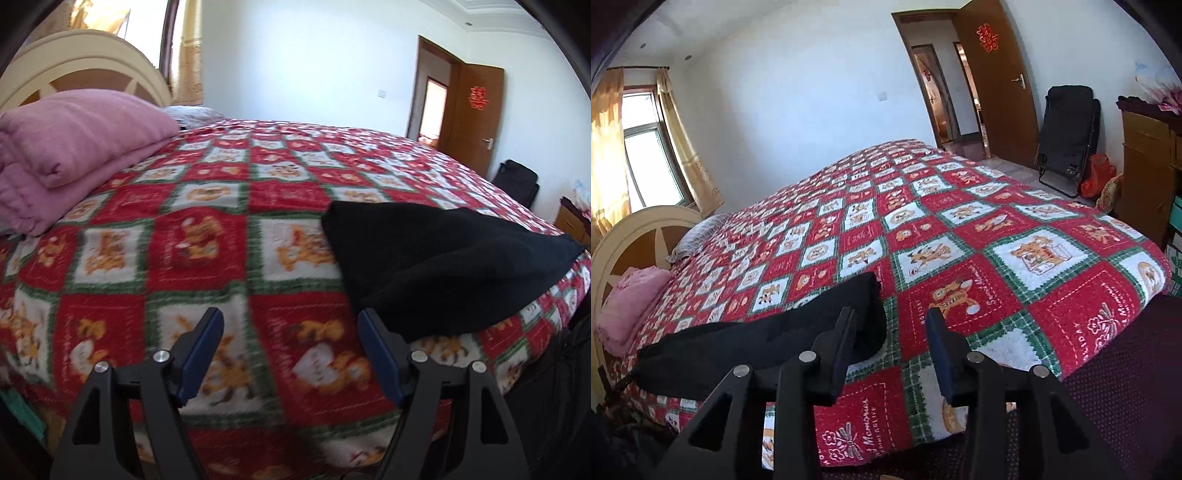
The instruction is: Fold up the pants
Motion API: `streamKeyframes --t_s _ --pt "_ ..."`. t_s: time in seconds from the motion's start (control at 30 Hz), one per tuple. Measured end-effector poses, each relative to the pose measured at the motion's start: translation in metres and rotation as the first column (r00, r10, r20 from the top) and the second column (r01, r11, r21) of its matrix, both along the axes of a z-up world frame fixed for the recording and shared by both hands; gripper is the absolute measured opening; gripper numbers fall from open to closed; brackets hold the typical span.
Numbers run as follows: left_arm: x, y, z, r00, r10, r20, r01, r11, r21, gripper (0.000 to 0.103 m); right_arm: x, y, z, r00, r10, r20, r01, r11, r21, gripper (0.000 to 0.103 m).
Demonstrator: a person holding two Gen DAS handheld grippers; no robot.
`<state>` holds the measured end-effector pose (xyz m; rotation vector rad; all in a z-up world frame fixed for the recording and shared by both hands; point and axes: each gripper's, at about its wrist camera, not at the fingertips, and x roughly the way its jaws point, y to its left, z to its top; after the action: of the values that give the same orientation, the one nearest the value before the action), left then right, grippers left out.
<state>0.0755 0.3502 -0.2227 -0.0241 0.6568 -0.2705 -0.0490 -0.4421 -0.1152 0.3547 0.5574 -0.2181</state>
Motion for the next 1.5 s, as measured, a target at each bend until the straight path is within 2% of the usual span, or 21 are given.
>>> streamKeyframes --t_s 0.07,0.13,0.2,0.27,0.37,0.43,0.53,0.67,0.8,0.87,0.9,0.97,1.1,1.23,1.33,1.4,1.5 --pt "-0.002 0.011 -0.001 0.999 0.054 -0.005 -0.054 0.998 -0.014 0.078 0.000 0.019 0.013 0.999 0.022 0.026 -0.021 0.999 -0.033 0.041" --pt "-0.004 0.014 0.003 0.997 0.081 0.010 -0.080 0.995 -0.054 0.078 0.010 0.048 0.021 0.997 0.075 0.010 -0.074 0.994 -0.083 0.041" --pt "-0.006 0.009 0.011 0.996 0.086 0.037 -0.083 0.992 -0.091 0.078 0.033 0.098 0.024 0.983 0.180 -0.044 -0.185 0.969 -0.163 0.041" --pt "-0.006 0.000 0.021 0.994 0.081 0.067 -0.071 0.988 -0.140 0.078 0.055 0.146 0.020 0.952 0.293 -0.090 -0.306 0.931 -0.199 0.041" --pt "-0.001 -0.020 0.032 0.995 0.046 0.089 -0.027 0.978 -0.204 0.082 0.088 0.233 -0.001 0.869 0.444 -0.218 -0.492 0.823 -0.286 0.041" --pt "0.006 -0.037 0.036 0.996 0.012 0.086 0.007 0.977 -0.214 0.083 0.102 0.291 -0.021 0.791 0.538 -0.293 -0.611 0.719 -0.329 0.041" --pt "0.016 -0.061 0.035 0.997 -0.035 0.073 0.050 0.974 -0.221 0.083 0.116 0.348 -0.052 0.684 0.635 -0.357 -0.729 0.613 -0.305 0.041" --pt "0.025 -0.083 0.024 0.997 -0.065 0.045 0.074 0.975 -0.212 0.083 0.130 0.394 -0.085 0.625 0.651 -0.430 -0.781 0.512 -0.359 0.041" --pt "0.031 -0.100 0.009 0.997 -0.070 0.015 0.072 0.990 -0.125 0.083 0.139 0.412 -0.106 0.621 0.623 -0.476 -0.783 0.469 -0.408 0.041" --pt "0.028 -0.101 0.009 0.997 -0.069 0.026 0.071 0.990 -0.120 0.083 0.141 0.412 -0.109 0.632 0.622 -0.463 -0.773 0.468 -0.427 0.038" --pt "0.028 -0.099 0.009 0.997 -0.068 0.024 0.071 0.989 -0.129 0.083 0.143 0.411 -0.107 0.635 0.624 -0.455 -0.772 0.480 -0.418 0.023" --pt "0.027 -0.096 0.009 0.998 -0.064 0.023 0.066 0.989 -0.136 0.083 0.146 0.408 -0.103 0.644 0.623 -0.444 -0.764 0.501 -0.406 0.005" --pt "0.025 -0.089 0.010 0.999 -0.049 0.020 0.051 0.989 -0.137 0.083 0.138 0.409 -0.090 0.629 0.649 -0.429 -0.777 0.508 -0.371 0.003" --pt "0.024 -0.085 0.008 0.999 -0.045 0.017 0.047 0.988 -0.145 0.083 0.120 0.410 -0.079 0.613 0.666 -0.425 -0.789 0.494 -0.366 0.003" --pt "0.023 -0.086 0.006 0.999 -0.041 0.018 0.043 0.991 -0.129 0.083 0.117 0.411 -0.092 0.605 0.649 -0.461 -0.797 0.485 -0.361 0.003" --pt "0.021 -0.089 0.007 0.999 -0.039 0.015 0.041 0.995 -0.093 0.083 0.121 0.412 -0.109 0.589 0.637 -0.497 -0.808 0.480 -0.342 0.003" --pt "0.018 -0.090 0.011 0.999 -0.047 0.025 0.049 0.996 -0.072 0.083 0.118 0.413 -0.110 0.583 0.644 -0.496 -0.813 0.476 -0.336 0.003"
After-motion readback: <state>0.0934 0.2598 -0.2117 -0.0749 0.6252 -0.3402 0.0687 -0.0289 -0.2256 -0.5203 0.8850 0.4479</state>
